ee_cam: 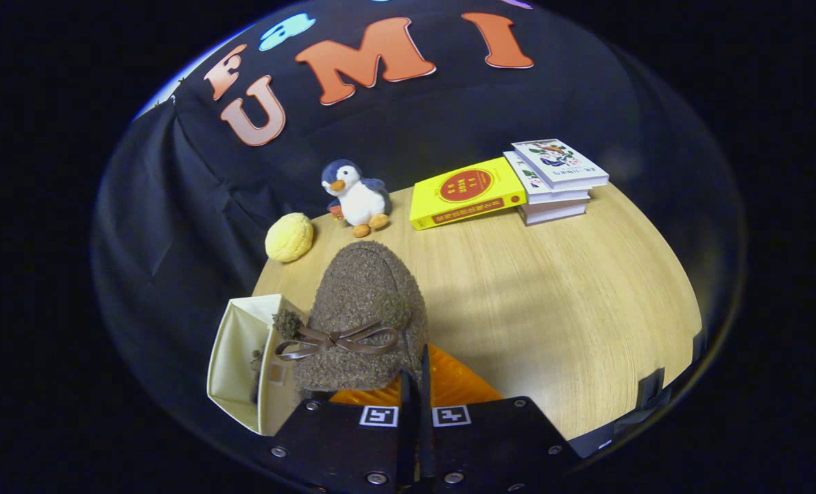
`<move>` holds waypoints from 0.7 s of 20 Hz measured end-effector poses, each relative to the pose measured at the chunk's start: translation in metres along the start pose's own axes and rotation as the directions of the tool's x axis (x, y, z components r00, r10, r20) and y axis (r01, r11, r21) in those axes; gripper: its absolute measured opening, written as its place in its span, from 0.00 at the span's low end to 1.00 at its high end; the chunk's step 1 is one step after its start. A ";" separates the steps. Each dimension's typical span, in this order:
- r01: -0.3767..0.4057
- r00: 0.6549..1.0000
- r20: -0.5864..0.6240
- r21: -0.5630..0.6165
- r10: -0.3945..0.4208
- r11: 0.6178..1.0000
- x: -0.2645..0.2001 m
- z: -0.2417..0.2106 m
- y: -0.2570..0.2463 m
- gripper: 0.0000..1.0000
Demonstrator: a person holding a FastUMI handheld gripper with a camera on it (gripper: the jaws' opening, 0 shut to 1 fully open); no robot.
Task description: Open the storage box then place both shoes into the box .Put the left shoe in first, then the right shoe, with the right side of both shoes facing outward in a uniform manner.
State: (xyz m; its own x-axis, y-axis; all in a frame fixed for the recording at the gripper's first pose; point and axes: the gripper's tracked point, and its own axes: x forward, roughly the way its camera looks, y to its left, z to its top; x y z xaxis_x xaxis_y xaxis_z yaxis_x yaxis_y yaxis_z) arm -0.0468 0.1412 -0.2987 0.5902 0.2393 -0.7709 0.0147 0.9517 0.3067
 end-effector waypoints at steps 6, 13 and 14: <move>-0.078 0.997 -0.020 -0.085 0.077 0.993 -0.003 -0.006 0.105 0.04; -0.132 0.990 -0.061 -0.143 0.125 0.981 0.014 -0.029 0.204 0.04; -0.131 0.990 -0.065 -0.147 0.123 0.980 0.018 -0.033 0.214 0.04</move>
State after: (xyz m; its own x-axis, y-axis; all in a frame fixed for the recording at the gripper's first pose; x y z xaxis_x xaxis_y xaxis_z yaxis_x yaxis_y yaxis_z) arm -0.0596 0.3553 -0.2654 0.5340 0.3663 -0.7620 -0.1817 0.9299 0.3197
